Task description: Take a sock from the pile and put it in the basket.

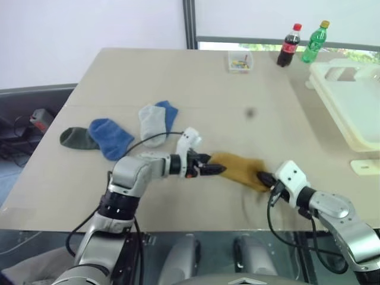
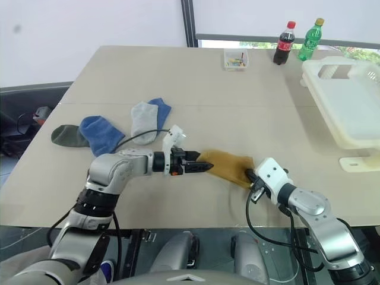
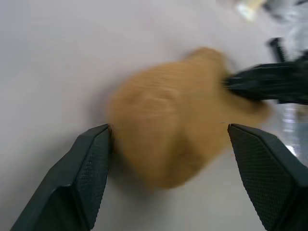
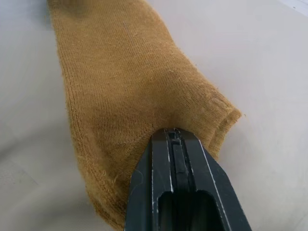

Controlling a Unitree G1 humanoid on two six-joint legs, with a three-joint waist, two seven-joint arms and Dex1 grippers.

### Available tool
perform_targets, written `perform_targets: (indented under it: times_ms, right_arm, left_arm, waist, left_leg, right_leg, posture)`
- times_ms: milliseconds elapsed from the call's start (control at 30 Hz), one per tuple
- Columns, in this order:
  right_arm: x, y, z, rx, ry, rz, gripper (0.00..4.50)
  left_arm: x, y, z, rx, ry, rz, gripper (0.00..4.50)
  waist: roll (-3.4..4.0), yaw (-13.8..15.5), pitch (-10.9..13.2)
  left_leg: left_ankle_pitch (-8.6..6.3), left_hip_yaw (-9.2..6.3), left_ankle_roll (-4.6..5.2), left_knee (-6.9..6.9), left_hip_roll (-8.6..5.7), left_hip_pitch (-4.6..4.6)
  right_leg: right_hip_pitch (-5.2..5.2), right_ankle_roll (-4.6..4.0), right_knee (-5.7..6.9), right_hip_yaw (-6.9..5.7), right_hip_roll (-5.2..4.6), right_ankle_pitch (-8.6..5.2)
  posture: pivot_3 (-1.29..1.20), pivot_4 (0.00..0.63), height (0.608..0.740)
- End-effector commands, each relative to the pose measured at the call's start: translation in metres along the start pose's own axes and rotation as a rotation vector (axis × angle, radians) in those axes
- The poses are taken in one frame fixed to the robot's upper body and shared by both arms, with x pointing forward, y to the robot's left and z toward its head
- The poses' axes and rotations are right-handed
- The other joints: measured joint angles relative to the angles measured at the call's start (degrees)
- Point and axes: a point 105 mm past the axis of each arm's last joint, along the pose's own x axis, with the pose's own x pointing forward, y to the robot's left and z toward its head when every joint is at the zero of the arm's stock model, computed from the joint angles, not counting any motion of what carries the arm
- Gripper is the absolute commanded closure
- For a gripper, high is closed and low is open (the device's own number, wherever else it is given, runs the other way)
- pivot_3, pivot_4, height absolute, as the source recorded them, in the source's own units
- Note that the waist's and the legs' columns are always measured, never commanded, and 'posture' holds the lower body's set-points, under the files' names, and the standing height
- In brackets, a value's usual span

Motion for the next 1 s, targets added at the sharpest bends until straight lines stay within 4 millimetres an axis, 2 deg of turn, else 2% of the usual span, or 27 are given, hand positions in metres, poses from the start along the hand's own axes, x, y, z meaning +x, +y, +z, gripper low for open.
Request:
perform_targets:
  times_ms: [33,233,467,700,833,1000]
  right_arm:
    - [-0.001,0.002,-0.006,0.004,0.031,0.001,4.43]
    - [-0.004,0.004,-0.004,-0.008,0.031,-0.002,4.43]
    - [-0.008,0.004,0.000,-0.013,0.030,-0.013,4.43]
    - [-0.011,0.001,0.006,-0.014,0.019,-0.029,4.43]
    - [-0.013,0.003,0.011,-0.017,0.015,-0.035,4.43]
    - [-0.021,0.003,0.018,-0.036,0.019,-0.053,4.43]
  left_arm:
    - [0.004,-0.011,0.006,-0.065,0.000,-0.088,0.47]
    - [0.004,-0.019,0.020,-0.081,-0.044,-0.157,0.47]
    - [0.005,-0.045,0.031,-0.060,-0.064,-0.326,0.47]
    - [0.030,-0.060,0.033,-0.067,-0.031,-0.426,0.47]
    - [0.052,-0.067,0.032,-0.100,0.000,-0.465,0.47]
    - [0.083,-0.057,0.018,-0.110,0.059,-0.374,0.47]
  waist:
    - [0.00,-0.07,0.00]
    - [-0.01,-0.03,0.01]
    - [0.00,0.10,0.01]
    - [0.00,0.25,0.01]
    - [-0.01,0.26,0.02]
    - [0.01,0.24,0.02]
  left_leg:
    - [0.00,-0.01,0.00,0.00,0.00,0.00]
    - [0.00,-0.06,0.00,0.00,-0.01,-0.04]
    - [0.00,-0.13,-0.01,-0.01,-0.03,-0.10]
    - [0.00,-0.15,-0.01,-0.01,-0.06,-0.13]
    - [0.00,-0.16,-0.01,-0.01,-0.07,-0.15]
    - [0.00,-0.16,-0.01,-0.01,-0.08,-0.15]
  right_leg:
    - [0.00,0.00,0.00,0.00,0.01,0.00]
    - [-0.01,0.00,0.00,-0.02,0.00,0.00]
    - [-0.02,-0.01,-0.01,-0.07,-0.02,0.00]
    - [-0.02,-0.01,-0.04,-0.10,-0.03,0.00]
    - [-0.03,-0.01,-0.04,-0.11,-0.03,0.00]
    - [-0.03,-0.01,-0.05,-0.12,-0.03,0.00]
  posture:
    - [0.00,0.150,0.740]
    - [0.00,0.150,0.740]
    - [0.00,0.150,0.740]
    - [0.00,0.150,0.740]
    - [0.00,0.150,0.740]
    - [0.00,0.150,0.740]
